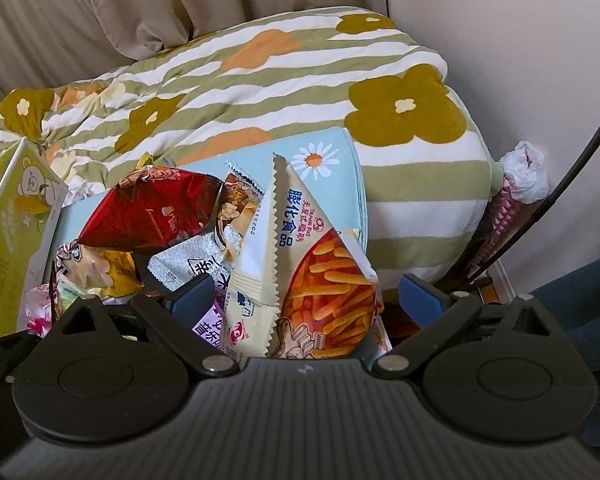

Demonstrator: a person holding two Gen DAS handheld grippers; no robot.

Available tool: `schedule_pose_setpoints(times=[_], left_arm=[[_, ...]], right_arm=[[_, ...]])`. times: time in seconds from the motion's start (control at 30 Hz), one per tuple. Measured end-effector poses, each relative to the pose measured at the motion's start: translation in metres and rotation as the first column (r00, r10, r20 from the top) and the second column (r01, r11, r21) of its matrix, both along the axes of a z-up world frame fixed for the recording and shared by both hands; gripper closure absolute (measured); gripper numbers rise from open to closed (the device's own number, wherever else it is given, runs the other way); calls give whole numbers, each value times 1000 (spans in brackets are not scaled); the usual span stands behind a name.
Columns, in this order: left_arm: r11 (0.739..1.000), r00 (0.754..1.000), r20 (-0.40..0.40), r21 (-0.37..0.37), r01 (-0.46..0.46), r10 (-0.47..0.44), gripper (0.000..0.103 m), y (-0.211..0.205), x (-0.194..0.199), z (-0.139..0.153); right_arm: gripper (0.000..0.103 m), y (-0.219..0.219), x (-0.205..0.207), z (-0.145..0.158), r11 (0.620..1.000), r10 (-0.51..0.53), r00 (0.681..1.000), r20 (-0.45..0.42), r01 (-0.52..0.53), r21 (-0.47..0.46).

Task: Organize snacks
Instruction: 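Grasp the yellow-green chip bag with the left tool while the right tool grasps the fries-print bag, then carry both held bags over the yellow box and open both tools to drop them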

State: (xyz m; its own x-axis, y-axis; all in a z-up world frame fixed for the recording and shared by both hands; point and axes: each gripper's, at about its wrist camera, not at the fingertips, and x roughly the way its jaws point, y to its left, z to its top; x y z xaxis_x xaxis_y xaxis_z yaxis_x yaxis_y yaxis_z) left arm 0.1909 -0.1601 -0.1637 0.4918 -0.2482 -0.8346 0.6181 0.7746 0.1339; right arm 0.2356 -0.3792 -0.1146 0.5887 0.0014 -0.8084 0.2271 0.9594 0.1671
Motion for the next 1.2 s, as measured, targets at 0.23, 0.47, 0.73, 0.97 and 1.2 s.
schedule_pose_setpoints(times=[0.23, 0.47, 0.73, 0.97, 1.2], left_arm=[[998, 999, 23, -29, -48, 48, 46, 7, -4, 13], [994, 995, 40, -69, -90, 93, 46, 12, -12, 26], [985, 989, 77, -123, -118, 128, 46, 17, -21, 49], [972, 977, 115, -172, -161, 182, 46, 29, -27, 76], [952, 951, 167, -211, -223, 260, 46, 62, -30, 111]], right_arm=[[2, 0, 4, -9, 999, 35, 999, -20, -35, 6], [22, -4, 0, -9, 998, 64, 998, -10, -64, 25], [30, 1, -12, 11, 996, 87, 995, 43, -88, 25], [30, 3, -23, 41, 994, 101, 989, 106, -104, 20], [30, 19, -31, 84, 990, 138, 972, 192, -142, 9]])
